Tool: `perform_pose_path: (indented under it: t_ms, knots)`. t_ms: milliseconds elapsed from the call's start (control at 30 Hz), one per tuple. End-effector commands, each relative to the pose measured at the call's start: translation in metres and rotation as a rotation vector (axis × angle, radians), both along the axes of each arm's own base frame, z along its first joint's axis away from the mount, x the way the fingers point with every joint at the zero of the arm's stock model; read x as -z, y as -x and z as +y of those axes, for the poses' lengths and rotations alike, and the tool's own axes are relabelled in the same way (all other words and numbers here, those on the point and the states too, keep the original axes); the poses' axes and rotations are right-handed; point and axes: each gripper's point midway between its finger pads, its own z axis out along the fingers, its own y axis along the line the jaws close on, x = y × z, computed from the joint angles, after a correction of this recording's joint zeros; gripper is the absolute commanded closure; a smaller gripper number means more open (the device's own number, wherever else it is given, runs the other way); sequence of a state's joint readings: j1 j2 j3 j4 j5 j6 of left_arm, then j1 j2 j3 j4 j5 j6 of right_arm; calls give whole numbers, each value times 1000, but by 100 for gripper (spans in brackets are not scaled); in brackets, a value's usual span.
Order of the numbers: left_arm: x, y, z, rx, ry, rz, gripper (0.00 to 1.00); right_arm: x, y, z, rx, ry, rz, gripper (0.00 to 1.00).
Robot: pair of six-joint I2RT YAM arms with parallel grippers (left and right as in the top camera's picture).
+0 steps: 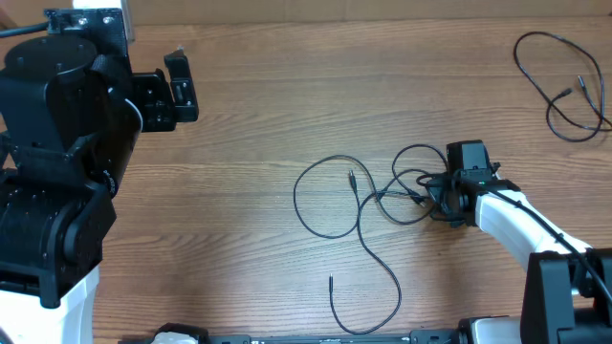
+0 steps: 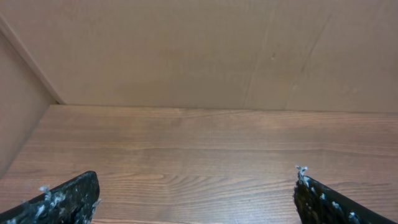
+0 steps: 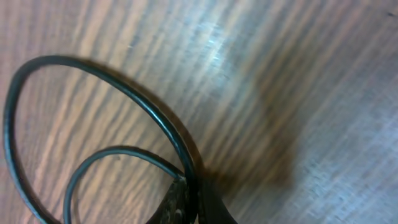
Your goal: Untangle cables
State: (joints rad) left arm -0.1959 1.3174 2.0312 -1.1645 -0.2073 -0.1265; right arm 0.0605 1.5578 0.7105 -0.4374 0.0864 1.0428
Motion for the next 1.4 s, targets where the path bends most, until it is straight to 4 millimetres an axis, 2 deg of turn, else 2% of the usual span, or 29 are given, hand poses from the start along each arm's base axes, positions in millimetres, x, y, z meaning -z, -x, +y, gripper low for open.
perform_pose_path:
  t_ms: [0,67,133,267,367,400,433,500,533,700,800,833,933,1067,1133,1267,1367]
  knots:
    - [-6,5,3,-5,-17,-13,0,-7,-8,10,-101,-22,-20,96]
    - [-5,5,3,-4,-18,-9,1,-27,-20,11,-143,-6,-52,96]
    - [-5,5,3,-4,-18,-8,0,-57,-37,13,-194,19,-116,96]
    - [-4,5,3,-4,-18,-8,0,-147,-65,15,-263,61,-286,96]
    - [-4,5,3,-4,-18,-8,0,-217,-74,15,-318,107,-409,96]
    - [-4,5,3,-4,-18,-8,0,-242,-75,15,-336,124,-450,96]
    - [-4,5,3,-4,-18,-6,1,-284,-73,15,-361,150,-511,96]
    - [-3,4,3,-4,-19,-4,1,-321,-71,16,-388,175,-567,96]
    - [-3,4,3,-4,-19,-3,1,-345,-70,17,-410,192,-612,96]
    - [-2,4,3,-4,-19,1,0,-429,-64,20,-442,243,-803,96]
    - [-1,5,3,-4,-21,9,0,-475,-53,37,-518,204,-933,96]
    - [1,6,3,-4,-22,14,0,-498,-44,49,-569,165,-1001,96]
    - [1,5,3,-4,-23,16,0,-532,-28,64,-637,122,-1104,96]
    - [4,3,3,-4,-24,26,1,-562,-22,60,-618,160,-1193,96]
    - [6,3,3,-4,-26,33,1,-571,-22,60,-616,170,-1225,96]
    - [9,4,3,-4,-29,47,0,-570,-39,51,-582,231,-1221,96]
    - [11,6,3,-4,-31,59,0,-552,-65,39,-560,321,-1155,96]
